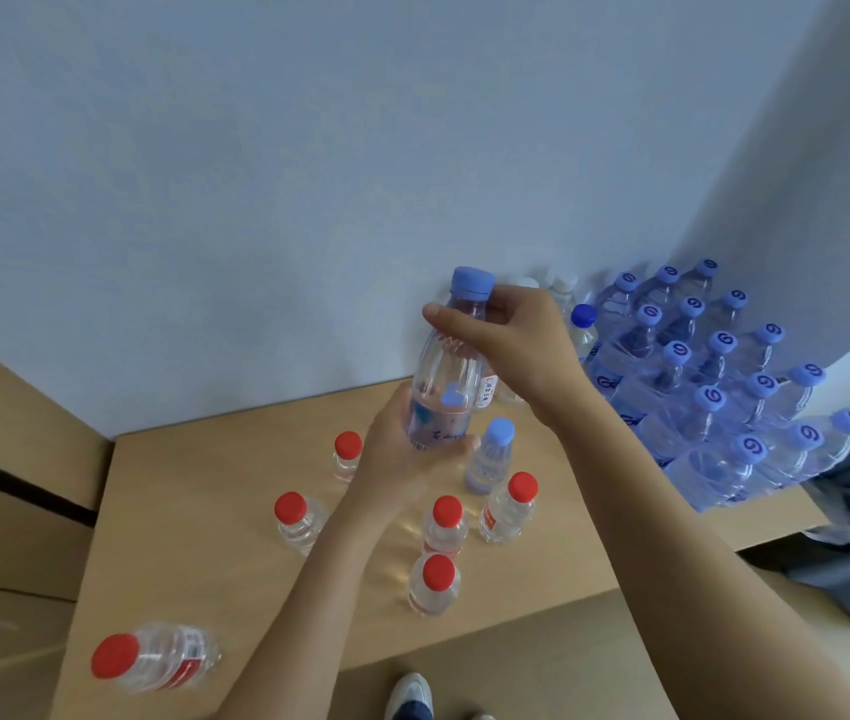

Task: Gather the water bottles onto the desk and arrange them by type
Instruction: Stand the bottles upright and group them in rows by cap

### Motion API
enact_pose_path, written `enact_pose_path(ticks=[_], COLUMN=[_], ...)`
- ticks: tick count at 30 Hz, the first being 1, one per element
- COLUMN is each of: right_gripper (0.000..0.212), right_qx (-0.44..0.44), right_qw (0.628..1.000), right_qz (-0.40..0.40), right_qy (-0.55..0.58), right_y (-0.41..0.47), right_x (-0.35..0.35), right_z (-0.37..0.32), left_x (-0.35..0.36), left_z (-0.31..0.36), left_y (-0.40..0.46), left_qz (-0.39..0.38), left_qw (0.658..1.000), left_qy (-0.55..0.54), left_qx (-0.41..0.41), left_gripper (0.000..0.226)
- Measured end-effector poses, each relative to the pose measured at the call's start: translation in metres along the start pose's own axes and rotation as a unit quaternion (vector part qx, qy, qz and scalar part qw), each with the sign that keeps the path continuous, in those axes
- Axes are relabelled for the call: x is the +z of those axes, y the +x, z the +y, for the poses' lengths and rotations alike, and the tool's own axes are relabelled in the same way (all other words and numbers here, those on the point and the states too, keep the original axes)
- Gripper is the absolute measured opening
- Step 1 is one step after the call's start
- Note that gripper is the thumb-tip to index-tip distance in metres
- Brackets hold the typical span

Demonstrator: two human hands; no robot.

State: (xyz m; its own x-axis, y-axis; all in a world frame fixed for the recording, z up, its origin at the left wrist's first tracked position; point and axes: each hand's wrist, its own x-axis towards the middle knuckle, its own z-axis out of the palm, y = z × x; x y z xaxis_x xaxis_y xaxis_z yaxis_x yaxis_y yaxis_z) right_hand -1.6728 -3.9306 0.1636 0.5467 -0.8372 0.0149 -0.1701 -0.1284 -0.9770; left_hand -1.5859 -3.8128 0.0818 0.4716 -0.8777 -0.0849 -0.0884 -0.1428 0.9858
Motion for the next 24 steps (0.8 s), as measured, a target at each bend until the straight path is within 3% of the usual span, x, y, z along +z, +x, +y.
enact_pose_path(ticks=[3,5,9,14,24], right_gripper=[0.037,0.036,0.046,0.051,0.049], right_qx=[-0.007,0.013,0.065,0.076,0.090], right_qw=[1.000,0.996,0.972,0.973,0.969], right_qz=[0.010,-0.007,-0.042,-0.057,0.001], right_qy=[0.021,0.093,0.221,0.211,0.230], right_y=[-0.003,-0.005,-0.010,-0.009,-0.010], right_x=[-0.004,-0.005,-0.002,-0.002,-0.013], right_z=[-0.004,-0.005,-0.010,-0.013,0.011], left_x=[0.002,0.001,0.004,0.004,0.017], left_z=[0.010,0.018,0.030,0.033,0.021], left_y=[-0.003,-0.006,-0.013,-0.018,-0.009], left_qz=[-0.039,-0.083,-0.129,-0.164,-0.211], left_qw=[0.999,0.996,0.990,0.983,0.974], left_qy=[-0.014,-0.024,-0.048,-0.087,-0.082], left_qx=[0.016,0.022,0.014,-0.006,-0.030], left_gripper=[0.027,0.020,0.028,0.036,0.042])
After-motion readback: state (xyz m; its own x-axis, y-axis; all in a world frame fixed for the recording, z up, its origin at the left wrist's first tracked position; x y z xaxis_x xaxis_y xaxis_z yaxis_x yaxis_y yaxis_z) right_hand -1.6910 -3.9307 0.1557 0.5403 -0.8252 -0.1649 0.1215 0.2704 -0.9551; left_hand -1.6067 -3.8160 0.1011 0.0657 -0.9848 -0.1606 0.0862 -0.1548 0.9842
